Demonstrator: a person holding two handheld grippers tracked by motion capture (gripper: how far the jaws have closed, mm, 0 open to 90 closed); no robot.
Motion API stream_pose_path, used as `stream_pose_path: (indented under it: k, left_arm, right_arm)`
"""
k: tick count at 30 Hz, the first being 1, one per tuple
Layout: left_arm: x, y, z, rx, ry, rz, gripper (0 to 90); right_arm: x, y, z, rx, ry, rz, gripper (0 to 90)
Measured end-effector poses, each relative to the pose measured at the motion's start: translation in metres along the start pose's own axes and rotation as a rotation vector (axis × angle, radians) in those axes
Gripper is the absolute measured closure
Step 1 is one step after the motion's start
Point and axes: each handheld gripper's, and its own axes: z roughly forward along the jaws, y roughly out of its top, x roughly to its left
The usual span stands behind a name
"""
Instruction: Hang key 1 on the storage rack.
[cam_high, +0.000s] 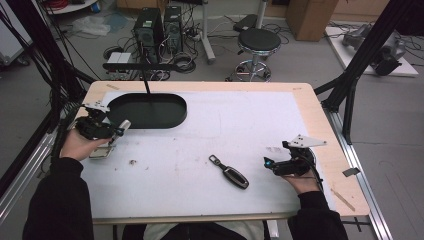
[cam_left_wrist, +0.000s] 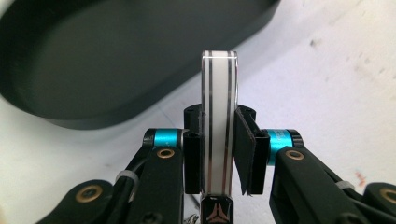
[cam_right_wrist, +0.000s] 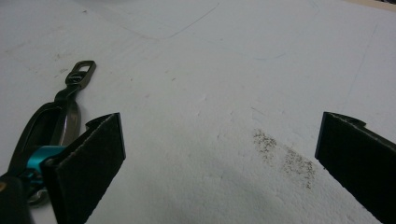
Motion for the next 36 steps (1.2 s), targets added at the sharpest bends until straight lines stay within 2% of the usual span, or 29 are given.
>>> stream_pose_path:
  k: [2, 4, 8, 13, 14, 18, 22, 25, 29, 33, 36]
  left_arm:
    - [0.0, 0.005, -0.009, -0.023, 0.006, 0.002, 74.6]
    - [-0.001, 0.011, -0.016, -0.026, 0.003, -0.001, 74.6]
    - [-0.007, 0.021, -0.022, -0.002, 0.022, 0.042, 74.6]
    - [-0.013, 0.04, -0.03, -0.009, 0.045, 0.082, 74.7]
    - [-0.014, 0.044, -0.032, -0.016, 0.047, 0.08, 74.7]
    - [-0.02, 0.059, -0.032, 0.008, 0.065, 0.12, 74.8]
    - [-0.023, 0.071, -0.034, 0.001, 0.075, 0.145, 74.8]
    - [-0.022, 0.079, -0.039, -0.016, 0.084, 0.13, 74.8]
    - [-0.018, 0.086, -0.043, -0.004, 0.153, 0.104, 74.8]
    - [-0.011, 0.089, -0.047, -0.031, 0.18, 0.075, 74.8]
    - [-0.005, 0.091, -0.05, -0.058, 0.178, 0.053, 74.9]
  right_arm:
    - [0.0, 0.0, 0.0, -0.002, 0.0, 0.0, 0.9]
    - [0.0, 0.0, 0.0, -0.002, -0.002, 0.001, 0.9]
    - [0.001, 0.0, 0.001, 0.003, -0.006, -0.002, 0.9]
    - [0.001, 0.001, 0.002, 0.002, -0.001, -0.004, 0.8]
    - [0.001, 0.001, 0.002, 0.002, -0.001, -0.004, 0.8]
    - [0.001, 0.001, 0.002, 0.004, 0.0, -0.012, 0.9]
    - [0.001, 0.001, 0.002, 0.005, -0.001, -0.005, 0.9]
    - [0.001, 0.0, 0.001, 0.003, 0.002, -0.005, 0.9]
    - [0.001, 0.0, 0.003, 0.012, -0.002, -0.011, 0.9]
    - [0.001, -0.001, 0.004, 0.021, -0.001, -0.018, 0.9]
    - [0.001, 0.0, 0.004, 0.017, -0.006, -0.02, 0.9]
